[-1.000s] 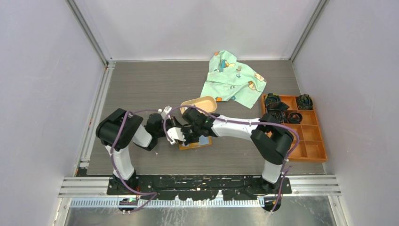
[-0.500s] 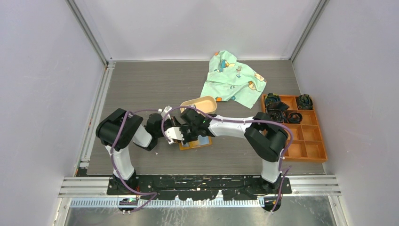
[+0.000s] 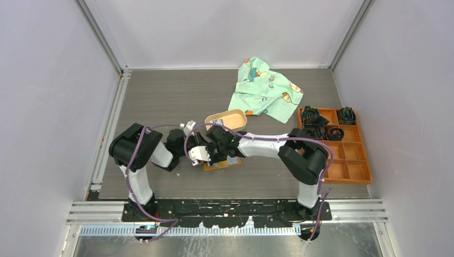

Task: Put the credit cards into the card holder
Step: Insert the credit card into the card holder.

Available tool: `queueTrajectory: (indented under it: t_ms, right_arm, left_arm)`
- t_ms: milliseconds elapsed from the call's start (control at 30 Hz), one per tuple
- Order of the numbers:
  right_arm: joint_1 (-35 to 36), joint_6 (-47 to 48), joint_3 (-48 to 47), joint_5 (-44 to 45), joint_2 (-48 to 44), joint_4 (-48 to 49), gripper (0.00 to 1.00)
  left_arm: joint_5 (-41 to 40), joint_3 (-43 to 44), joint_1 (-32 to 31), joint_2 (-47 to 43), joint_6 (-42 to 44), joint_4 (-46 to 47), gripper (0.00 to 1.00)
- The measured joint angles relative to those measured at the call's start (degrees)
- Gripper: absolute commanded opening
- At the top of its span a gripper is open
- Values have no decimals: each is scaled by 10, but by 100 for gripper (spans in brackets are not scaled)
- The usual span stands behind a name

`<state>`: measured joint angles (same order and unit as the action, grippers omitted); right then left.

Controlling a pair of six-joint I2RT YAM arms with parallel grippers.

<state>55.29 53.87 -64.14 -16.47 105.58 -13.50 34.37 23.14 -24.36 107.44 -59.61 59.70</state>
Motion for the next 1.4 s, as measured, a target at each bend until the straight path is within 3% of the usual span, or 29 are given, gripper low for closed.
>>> queueTrajectory:
  t_ms: [633,900,1100,1267,1300,1333,1367,1400]
  right_arm:
    - [-31,-7,42,42,-32,3,10]
    - [-45,-39,46,28,-66,-15,23]
    - [-73,-133,19,-26,-113,-50,26]
    - [-143,-223,-7,-75,-179,-70,30]
    - [-154,-235,-12,-82,-191,-75,38]
    - [-169,-249,-19,-92,-206,-79,54]
    - [-183,-265,-26,-101,-219,-83,83]
    - [-196,-284,-33,-110,-229,-85,97]
  left_arm:
    - [-5,0,1,-29,8,-44,24]
    - [-15,0,1,-56,17,-82,27]
    - [-36,23,1,-136,47,-191,28]
    - [-65,75,1,-271,122,-344,28]
    - [-71,87,1,-299,137,-371,28]
    - [-76,97,1,-320,148,-391,28]
    - [-83,107,1,-342,160,-414,28]
    - [-90,117,1,-363,172,-437,28]
